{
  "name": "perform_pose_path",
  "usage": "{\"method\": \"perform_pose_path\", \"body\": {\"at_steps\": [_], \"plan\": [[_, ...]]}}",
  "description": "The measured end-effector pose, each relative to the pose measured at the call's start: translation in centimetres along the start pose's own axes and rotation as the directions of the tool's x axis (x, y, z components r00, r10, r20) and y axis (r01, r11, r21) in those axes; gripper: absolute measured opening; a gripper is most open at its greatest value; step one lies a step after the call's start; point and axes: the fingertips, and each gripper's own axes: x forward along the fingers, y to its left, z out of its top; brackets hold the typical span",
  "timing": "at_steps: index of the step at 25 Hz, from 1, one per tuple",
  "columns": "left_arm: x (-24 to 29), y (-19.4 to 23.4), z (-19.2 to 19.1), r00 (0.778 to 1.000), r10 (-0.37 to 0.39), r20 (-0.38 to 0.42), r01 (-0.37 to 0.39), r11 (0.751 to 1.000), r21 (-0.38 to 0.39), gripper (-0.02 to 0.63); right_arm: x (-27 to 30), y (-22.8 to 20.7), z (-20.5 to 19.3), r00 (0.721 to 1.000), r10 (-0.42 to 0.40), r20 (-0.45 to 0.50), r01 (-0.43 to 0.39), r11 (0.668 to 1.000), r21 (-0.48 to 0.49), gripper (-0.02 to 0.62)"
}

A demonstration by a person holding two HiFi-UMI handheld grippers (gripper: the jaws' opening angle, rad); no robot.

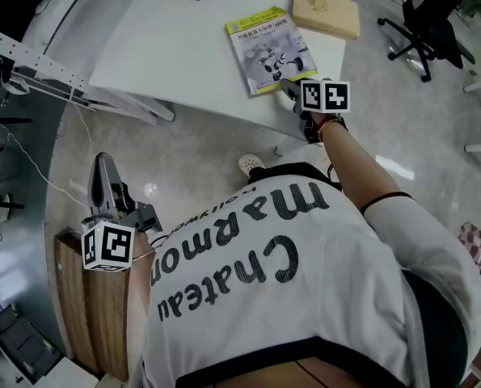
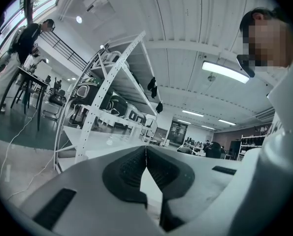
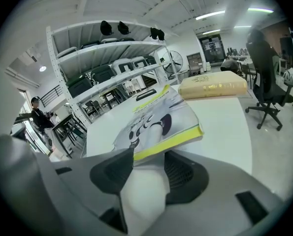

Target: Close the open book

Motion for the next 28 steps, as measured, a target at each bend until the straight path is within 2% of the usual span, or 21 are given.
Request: {"method": "perform_pose_path", "body": {"at_steps": [28], "plan": [[-0.3,0.2,-0.9,1.000,0.001,-0.012,-0.001,1.000,-0.007,0.025,-0.4,-0.3,-0.5,0.999,-0.033,-0.021,0.032,0.999,-0.038,0.207]]}}
